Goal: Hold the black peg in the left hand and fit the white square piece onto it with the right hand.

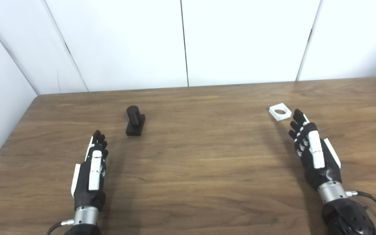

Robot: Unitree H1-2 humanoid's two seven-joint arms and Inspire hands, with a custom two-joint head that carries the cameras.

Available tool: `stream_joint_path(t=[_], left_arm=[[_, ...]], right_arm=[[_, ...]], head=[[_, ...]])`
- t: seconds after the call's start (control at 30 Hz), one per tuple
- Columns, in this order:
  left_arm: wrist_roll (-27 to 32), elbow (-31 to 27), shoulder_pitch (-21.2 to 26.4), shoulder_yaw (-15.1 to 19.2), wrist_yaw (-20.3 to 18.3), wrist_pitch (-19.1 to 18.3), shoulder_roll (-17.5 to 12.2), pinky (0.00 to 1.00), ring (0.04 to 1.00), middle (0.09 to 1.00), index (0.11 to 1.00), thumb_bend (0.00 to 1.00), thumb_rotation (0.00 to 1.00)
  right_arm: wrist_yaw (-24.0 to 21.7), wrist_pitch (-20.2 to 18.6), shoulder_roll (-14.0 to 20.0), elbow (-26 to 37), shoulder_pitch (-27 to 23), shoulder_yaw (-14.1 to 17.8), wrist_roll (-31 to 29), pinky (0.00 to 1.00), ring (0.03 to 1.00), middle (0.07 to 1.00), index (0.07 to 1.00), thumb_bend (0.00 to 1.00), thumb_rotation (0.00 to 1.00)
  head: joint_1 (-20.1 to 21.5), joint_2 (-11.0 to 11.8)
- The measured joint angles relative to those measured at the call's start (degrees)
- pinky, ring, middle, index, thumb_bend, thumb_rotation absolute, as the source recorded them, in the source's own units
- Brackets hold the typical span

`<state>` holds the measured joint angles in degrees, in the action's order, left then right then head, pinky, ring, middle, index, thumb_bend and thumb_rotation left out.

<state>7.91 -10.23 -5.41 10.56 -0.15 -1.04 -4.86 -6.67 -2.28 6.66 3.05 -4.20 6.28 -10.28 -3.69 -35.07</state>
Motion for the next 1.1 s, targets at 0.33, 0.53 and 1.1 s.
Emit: stream_joint_path(t=[0.33,0.53,1.1], left_arm=[[0.4,-0.3,0.0,-0.1,-0.1,-0.1,0.0,1.00,1.000,1.000,1.000,0.46,0.86],[0.2,-0.3,0.0,-0.1,-0.1,-0.1,0.0,1.00,1.000,1.000,1.000,0.43,0.89],[-34.5,-7.2,1.1,-4.8,10.3,-15.2,1.2,0.84,0.910,0.944,0.942,0.66,0.57]], right_arm=[[-0.1,0.1,0.0,0.0,0.0,0.0,-0.2,1.00,1.000,1.000,0.972,0.52,0.98],[-0.1,0.1,0.1,0.0,0.0,-0.1,-0.2,1.00,1.000,1.000,0.973,0.52,0.99],[-0.6,0.3,0.9,-0.4,0.0,-0.1,-1.0,1.00,1.000,1.000,0.980,0.53,0.97]], head=[[0.1,-0.1],[-0.1,-0.2],[-1.2,0.6]])
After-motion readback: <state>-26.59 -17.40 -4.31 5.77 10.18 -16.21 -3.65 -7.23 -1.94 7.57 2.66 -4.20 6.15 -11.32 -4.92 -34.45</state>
